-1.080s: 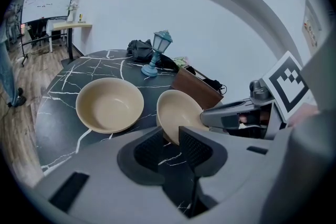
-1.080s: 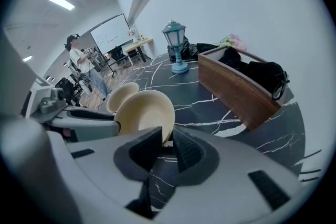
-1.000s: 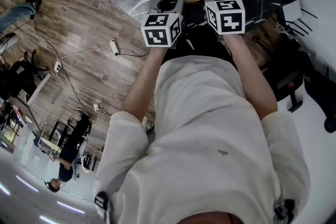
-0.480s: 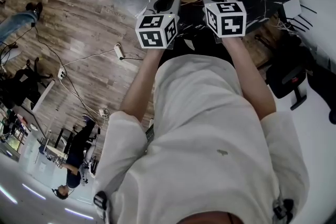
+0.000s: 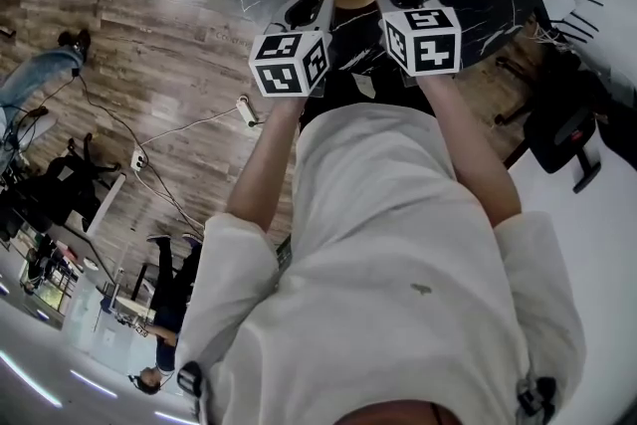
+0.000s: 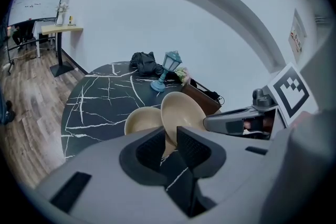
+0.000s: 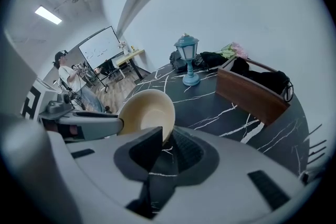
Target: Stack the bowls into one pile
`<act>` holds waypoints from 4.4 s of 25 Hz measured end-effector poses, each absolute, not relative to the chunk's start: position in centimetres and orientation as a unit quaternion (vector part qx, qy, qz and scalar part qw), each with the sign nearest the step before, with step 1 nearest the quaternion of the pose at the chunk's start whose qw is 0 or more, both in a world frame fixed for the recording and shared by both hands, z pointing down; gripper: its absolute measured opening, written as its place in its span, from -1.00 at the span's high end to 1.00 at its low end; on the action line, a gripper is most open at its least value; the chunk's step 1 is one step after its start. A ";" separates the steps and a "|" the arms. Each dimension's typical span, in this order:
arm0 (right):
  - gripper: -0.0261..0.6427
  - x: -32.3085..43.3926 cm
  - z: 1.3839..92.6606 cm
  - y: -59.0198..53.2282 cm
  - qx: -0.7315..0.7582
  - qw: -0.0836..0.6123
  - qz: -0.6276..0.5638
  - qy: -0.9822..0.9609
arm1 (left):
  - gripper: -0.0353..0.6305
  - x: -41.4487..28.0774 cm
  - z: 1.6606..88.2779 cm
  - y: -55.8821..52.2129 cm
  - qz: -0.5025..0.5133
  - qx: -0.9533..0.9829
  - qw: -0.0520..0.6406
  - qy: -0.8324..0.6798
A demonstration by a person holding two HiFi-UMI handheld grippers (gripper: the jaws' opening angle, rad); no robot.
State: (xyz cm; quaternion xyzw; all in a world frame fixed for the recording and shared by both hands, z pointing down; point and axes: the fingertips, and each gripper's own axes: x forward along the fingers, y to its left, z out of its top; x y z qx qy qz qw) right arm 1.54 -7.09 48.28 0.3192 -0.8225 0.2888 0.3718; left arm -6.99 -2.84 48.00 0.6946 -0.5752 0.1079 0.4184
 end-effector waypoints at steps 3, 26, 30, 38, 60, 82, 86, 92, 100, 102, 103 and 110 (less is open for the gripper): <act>0.73 0.7 48.2 -6.7 0.330 0.367 0.294 -0.818 | 0.68 -8.0 48.0 -2.7 0.116 0.701 0.416 -0.567; 0.71 -2.0 49.7 -4.4 0.365 0.369 0.324 -0.791 | 0.69 -11.2 49.8 -2.7 0.156 0.732 0.419 -0.514; 0.70 -2.3 50.2 -4.4 0.365 0.372 0.325 -0.789 | 0.69 -11.5 50.4 -2.9 0.160 0.732 0.421 -0.512; 0.70 -2.7 51.0 -4.3 0.372 0.379 0.330 -0.780 | 0.69 -11.9 51.4 -3.1 0.169 0.731 0.425 -0.506; 0.68 -2.8 51.9 -4.1 0.389 0.393 0.334 -0.763 | 0.60 -11.9 52.5 -2.6 0.220 0.744 0.401 -0.487; 0.68 -2.5 50.9 -3.1 0.369 0.394 0.318 -0.780 | 0.56 -12.0 51.1 -1.2 0.189 0.738 0.398 -0.510; 0.70 -1.5 50.6 -2.5 0.356 0.396 0.312 -0.787 | 0.56 -10.7 50.8 -0.4 0.183 0.732 0.402 -0.519; 0.74 0.4 49.9 -1.5 0.339 0.397 0.300 -0.798 | 0.56 -7.8 49.8 1.1 0.170 0.725 0.411 -0.526; 0.85 3.3 48.1 -0.1 0.319 0.387 0.274 -0.821 | 0.58 -3.6 47.5 3.2 0.151 0.721 0.406 -0.541; 0.85 3.7 47.7 0.5 0.310 0.385 0.267 -0.827 | 0.59 -2.9 46.9 3.9 0.147 0.720 0.401 -0.547; 0.85 4.0 47.5 0.8 0.306 0.384 0.264 -0.830 | 0.61 -2.5 46.6 4.3 0.145 0.719 0.400 -0.549; 0.90 5.8 45.3 3.0 0.285 0.370 0.236 -0.852 | 0.70 -0.9 44.6 7.1 0.118 0.709 0.390 -0.576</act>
